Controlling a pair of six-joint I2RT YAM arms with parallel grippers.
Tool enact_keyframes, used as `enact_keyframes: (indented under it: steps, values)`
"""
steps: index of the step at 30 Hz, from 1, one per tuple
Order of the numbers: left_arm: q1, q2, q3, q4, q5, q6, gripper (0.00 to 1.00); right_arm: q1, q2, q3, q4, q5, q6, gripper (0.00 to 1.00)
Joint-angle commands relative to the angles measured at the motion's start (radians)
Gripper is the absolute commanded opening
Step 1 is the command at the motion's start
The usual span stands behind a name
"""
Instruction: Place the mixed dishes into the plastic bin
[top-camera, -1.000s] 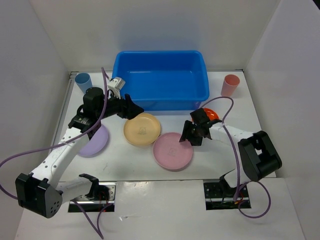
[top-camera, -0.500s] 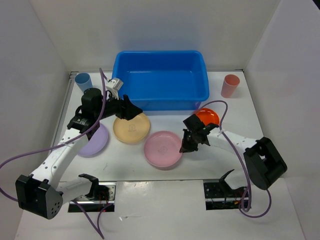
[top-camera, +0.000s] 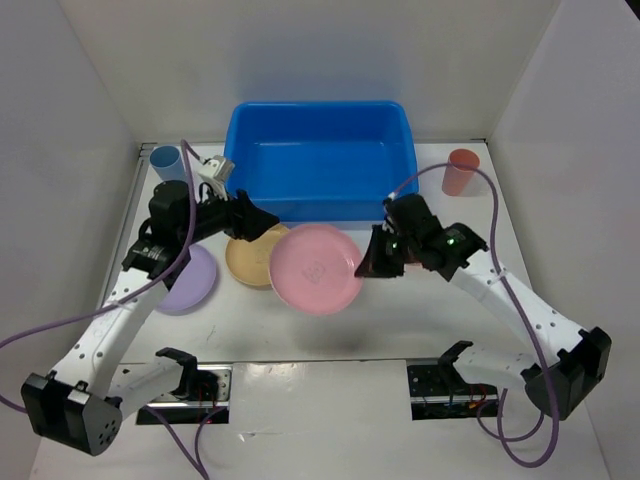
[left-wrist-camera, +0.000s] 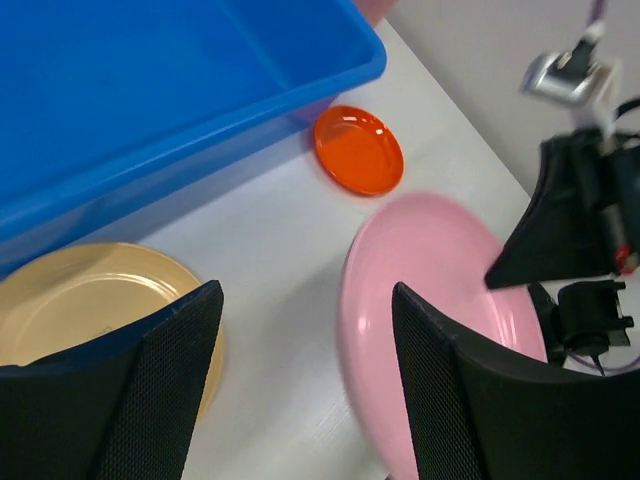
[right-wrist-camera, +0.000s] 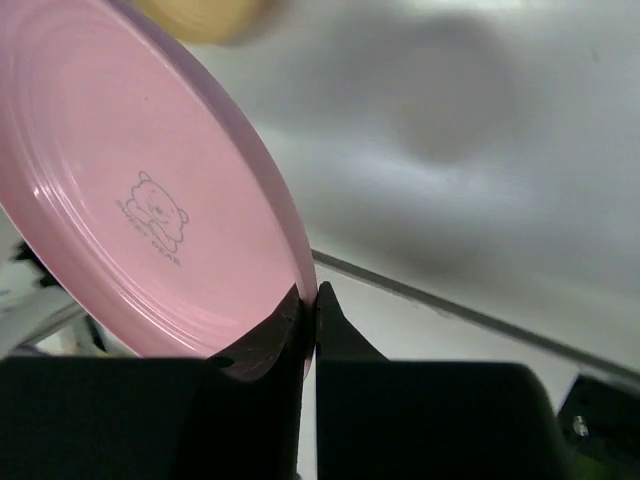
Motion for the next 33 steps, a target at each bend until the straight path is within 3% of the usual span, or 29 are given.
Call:
enact_keyframes:
  steps: [1,4,8,13,19,22,33]
  values:
    - [0.022,-0.092,0.065,0.012,-0.053,-0.042,0.76,-0.07,0.042,0.181,0.045,-0.045,-0.077,0.01]
    - [0.022,-0.18,0.119,-0.018,-0.131,-0.044,0.76,-0.212,0.147,0.254,0.265,-0.074,-0.087,0.01]
    - [0.031,-0.223,0.168,-0.09,-0.179,0.004,0.79,-0.318,0.372,0.468,0.381,-0.1,-0.119,0.01]
    - [0.031,-0.282,0.134,-0.112,-0.204,0.002,0.8,-0.374,0.741,0.807,0.398,-0.066,-0.155,0.01]
    - [0.031,-0.313,0.114,-0.121,-0.204,-0.007,0.81,-0.426,1.033,1.115,0.314,-0.016,-0.167,0.01]
    - [0.04,-0.313,0.114,-0.121,-0.194,-0.007,0.81,-0.426,1.174,1.205,0.251,0.024,-0.189,0.01]
    - [0.04,-0.322,0.096,-0.13,-0.185,-0.007,0.83,-0.426,1.305,1.258,0.197,0.178,-0.189,0.03]
